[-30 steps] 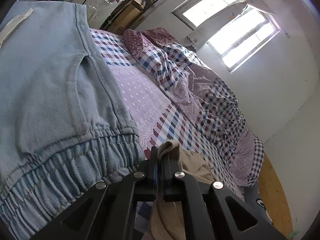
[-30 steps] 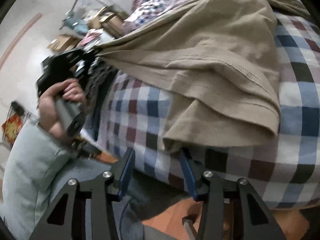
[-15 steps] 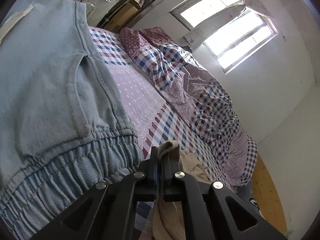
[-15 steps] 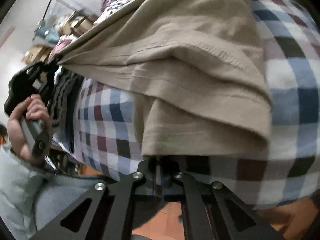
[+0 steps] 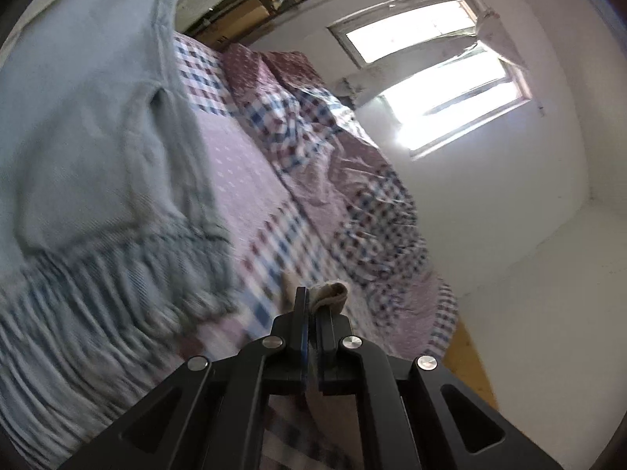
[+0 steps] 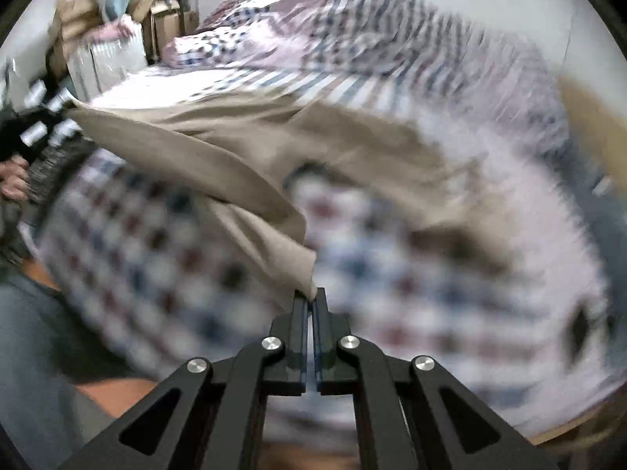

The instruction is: Fold clothes

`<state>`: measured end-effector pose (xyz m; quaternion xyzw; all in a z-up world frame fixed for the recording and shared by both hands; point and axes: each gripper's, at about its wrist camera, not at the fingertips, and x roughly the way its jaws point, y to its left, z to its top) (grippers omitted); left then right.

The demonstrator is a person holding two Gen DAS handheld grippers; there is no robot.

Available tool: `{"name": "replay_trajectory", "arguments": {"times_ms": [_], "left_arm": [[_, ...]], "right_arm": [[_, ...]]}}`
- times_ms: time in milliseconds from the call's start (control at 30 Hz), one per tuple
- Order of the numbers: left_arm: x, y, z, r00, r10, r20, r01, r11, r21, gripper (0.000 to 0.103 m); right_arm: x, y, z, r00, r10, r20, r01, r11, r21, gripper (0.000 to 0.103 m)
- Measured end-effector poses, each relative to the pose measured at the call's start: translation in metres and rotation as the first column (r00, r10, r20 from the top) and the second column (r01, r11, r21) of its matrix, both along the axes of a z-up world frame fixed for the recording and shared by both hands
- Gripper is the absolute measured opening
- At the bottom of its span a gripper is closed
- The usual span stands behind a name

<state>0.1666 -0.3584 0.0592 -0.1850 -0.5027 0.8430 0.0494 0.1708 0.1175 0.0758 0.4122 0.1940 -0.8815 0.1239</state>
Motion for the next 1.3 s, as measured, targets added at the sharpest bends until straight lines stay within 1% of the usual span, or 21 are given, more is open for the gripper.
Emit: {"name": "replay_trajectory", "arguments": {"times_ms": [100, 167, 233, 300, 333, 367, 433, 533, 633, 700, 800, 867, 933, 1000, 1033, 1067, 1100, 1133, 1167, 1267, 1300], "left_arm": [[0.000, 0.022, 0.007, 0.998, -0.059, -0.037, 0.060, 0.998, 0.028, 0.001], [0.000, 0.040, 0.013, 0.993, -0.100, -0.058, 0.102, 0.994, 0.033, 0.001], [0.001, 0.057, 0.019, 0.988, -0.137, -0.074, 0.139, 0.990, 0.027, 0.001], [0.005, 0.073, 0.024, 0.983, -0.166, -0.080, 0.168, 0.986, 0.019, 0.001], [0.008, 0.079, 0.025, 0.983, -0.172, -0.067, 0.173, 0.985, 0.010, 0.001], [0.011, 0.084, 0.025, 0.983, -0.176, -0.051, 0.176, 0.984, 0.002, 0.001], [0.022, 0.087, 0.020, 0.988, -0.152, 0.003, 0.152, 0.988, -0.010, 0.001], [0.045, 0.071, 0.009, 0.994, -0.088, 0.065, 0.087, 0.996, 0.017, 0.001], [0.063, 0.061, -0.001, 0.989, -0.045, 0.138, 0.041, 0.999, 0.027, 0.001], [0.075, 0.055, -0.007, 0.983, -0.016, 0.184, 0.012, 1.000, 0.025, 0.001], [0.086, 0.052, -0.011, 0.973, -0.007, 0.232, 0.008, 1.000, 0.000, 0.001], [0.091, 0.057, -0.011, 0.963, -0.004, 0.268, 0.018, 0.999, -0.047, 0.001], [0.096, 0.062, -0.011, 0.953, 0.001, 0.301, 0.029, 0.995, -0.095, 0.001], [0.100, 0.066, -0.010, 0.950, 0.010, 0.311, 0.034, 0.990, -0.135, 0.001], [0.100, 0.067, -0.010, 0.950, 0.014, 0.312, 0.034, 0.989, -0.147, 0.001], [0.100, 0.068, -0.010, 0.950, 0.018, 0.311, 0.032, 0.987, -0.156, 0.001], [0.101, 0.068, -0.010, 0.950, 0.021, 0.312, 0.031, 0.986, -0.161, 0.001], [0.102, 0.068, -0.011, 0.949, 0.024, 0.316, 0.029, 0.986, -0.163, 0.001], [0.102, 0.068, -0.011, 0.947, 0.026, 0.321, 0.028, 0.986, -0.164, 0.001], [0.101, 0.069, -0.011, 0.945, 0.040, 0.325, 0.020, 0.983, -0.182, 0.001], [0.098, 0.068, -0.011, 0.945, 0.044, 0.325, 0.018, 0.982, -0.186, 0.001]], "right_arm": [[-0.019, 0.026, 0.022, 0.994, -0.015, -0.104, 0.033, 0.985, 0.169, 0.000], [-0.028, 0.050, 0.040, 0.984, -0.025, -0.179, 0.070, 0.966, 0.250, 0.000], [-0.032, 0.072, 0.061, 0.962, -0.034, -0.270, 0.121, 0.942, 0.312, 0.000], [-0.026, 0.093, 0.081, 0.919, -0.026, -0.394, 0.189, 0.905, 0.380, 0.000], [-0.024, 0.097, 0.085, 0.908, -0.020, -0.418, 0.202, 0.895, 0.398, 0.000], [-0.022, 0.102, 0.085, 0.911, -0.023, -0.412, 0.210, 0.885, 0.414, 0.000], [-0.012, 0.115, 0.073, 0.930, -0.017, -0.367, 0.191, 0.876, 0.443, 0.000], [0.009, 0.125, 0.037, 0.968, 0.038, -0.249, 0.095, 0.859, 0.502, 0.000], [0.031, 0.128, 0.010, 0.980, 0.067, -0.185, 0.048, 0.832, 0.553, 0.000], [0.039, 0.142, 0.003, 0.984, 0.035, -0.177, 0.070, 0.831, 0.553, 0.000], [0.044, 0.171, 0.000, 0.987, -0.045, -0.155, 0.120, 0.848, 0.515, 0.000], [0.047, 0.185, -0.006, 0.989, -0.080, -0.122, 0.128, 0.871, 0.475, 0.000], [0.048, 0.192, -0.008, 0.992, -0.096, -0.079, 0.120, 0.904, 0.410, 0.000], [0.045, 0.193, -0.004, 0.992, -0.125, -0.002, 0.122, 0.961, 0.249, 0.001], [0.044, 0.193, -0.003, 0.991, -0.126, 0.051, 0.119, 0.984, 0.136, 0.001], [0.040, 0.193, -0.001, 0.986, -0.118, 0.116, 0.116, 0.993, 0.021, 0.008], [0.034, 0.192, -0.004, 0.974, -0.102, 0.203, 0.126, 0.986, -0.110, 0.026], [0.031, 0.188, -0.010, 0.961, -0.075, 0.267, 0.130, 0.972, -0.196, 0.037], [0.029, 0.184, -0.016, 0.945, -0.043, 0.325, 0.138, 0.951, -0.275, 0.043], [0.037, 0.158, -0.031, 0.911, 0.023, 0.412, 0.115, 0.945, -0.307, 0.043], [0.034, 0.153, -0.037, 0.902, 0.027, 0.432, 0.109, 0.952, -0.286, 0.043]]}}
